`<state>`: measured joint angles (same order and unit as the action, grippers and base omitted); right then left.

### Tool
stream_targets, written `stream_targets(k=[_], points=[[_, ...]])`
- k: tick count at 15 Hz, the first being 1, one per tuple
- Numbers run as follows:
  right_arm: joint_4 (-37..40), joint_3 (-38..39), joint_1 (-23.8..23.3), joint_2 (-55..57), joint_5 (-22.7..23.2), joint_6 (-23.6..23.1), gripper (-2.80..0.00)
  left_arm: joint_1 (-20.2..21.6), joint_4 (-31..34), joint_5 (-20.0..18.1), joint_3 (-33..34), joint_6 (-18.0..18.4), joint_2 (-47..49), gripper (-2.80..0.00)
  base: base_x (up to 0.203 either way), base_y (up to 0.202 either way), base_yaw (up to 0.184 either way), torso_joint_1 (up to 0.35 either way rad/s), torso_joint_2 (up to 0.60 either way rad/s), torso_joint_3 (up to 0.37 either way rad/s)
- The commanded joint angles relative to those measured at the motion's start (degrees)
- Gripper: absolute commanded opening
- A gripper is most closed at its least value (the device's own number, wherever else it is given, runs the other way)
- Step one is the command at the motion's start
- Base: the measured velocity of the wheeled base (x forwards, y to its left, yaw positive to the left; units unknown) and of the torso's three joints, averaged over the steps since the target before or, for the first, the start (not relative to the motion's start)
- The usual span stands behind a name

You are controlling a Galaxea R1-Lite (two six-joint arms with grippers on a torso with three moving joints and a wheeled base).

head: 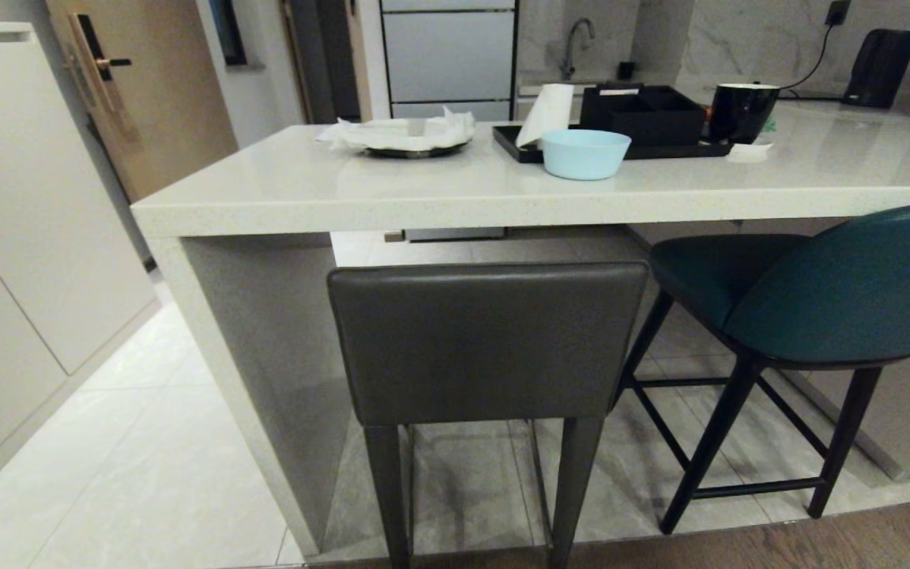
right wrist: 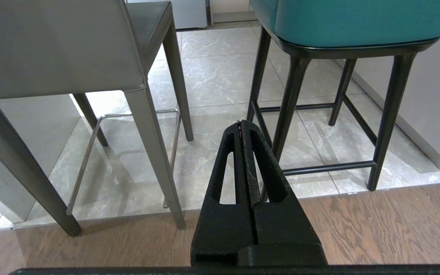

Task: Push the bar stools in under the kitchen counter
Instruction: Pull the blue chair out from under the dining table

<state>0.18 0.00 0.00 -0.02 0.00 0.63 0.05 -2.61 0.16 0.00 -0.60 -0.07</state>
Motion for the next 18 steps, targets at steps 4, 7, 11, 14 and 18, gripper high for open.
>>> stream_targets(k=[4,7,11,14,18], points=[[0.0,0.0,0.0,0.0,0.0,0.0,-2.80,0.0,0.0,0.0,1.1,0.0,0.0,-2.80,0.000,0.000,0.000,0.000,0.00,0.000],[0.0,0.0,0.0,0.1,0.0,0.1,-2.80,0.0,0.0,0.0,1.1,0.0,0.0,-2.80,0.000,0.000,0.000,0.000,0.00,0.000],[0.0,0.0,0.0,0.1,0.0,0.1,-2.80,0.0,0.0,-0.1,1.1,0.0,0.0,-2.80,0.000,0.000,0.000,0.000,0.00,0.000],[0.0,0.0,0.0,0.0,0.0,0.0,-2.80,0.0,0.0,0.0,1.1,0.0,0.0,-2.80,-0.001,-0.161,-0.004,0.001,0.00,0.002],[0.0,0.0,0.0,0.0,0.0,0.1,-2.80,0.0,0.0,-0.1,1.1,0.0,0.0,-2.80,0.000,-0.198,0.001,0.001,0.00,0.004]])
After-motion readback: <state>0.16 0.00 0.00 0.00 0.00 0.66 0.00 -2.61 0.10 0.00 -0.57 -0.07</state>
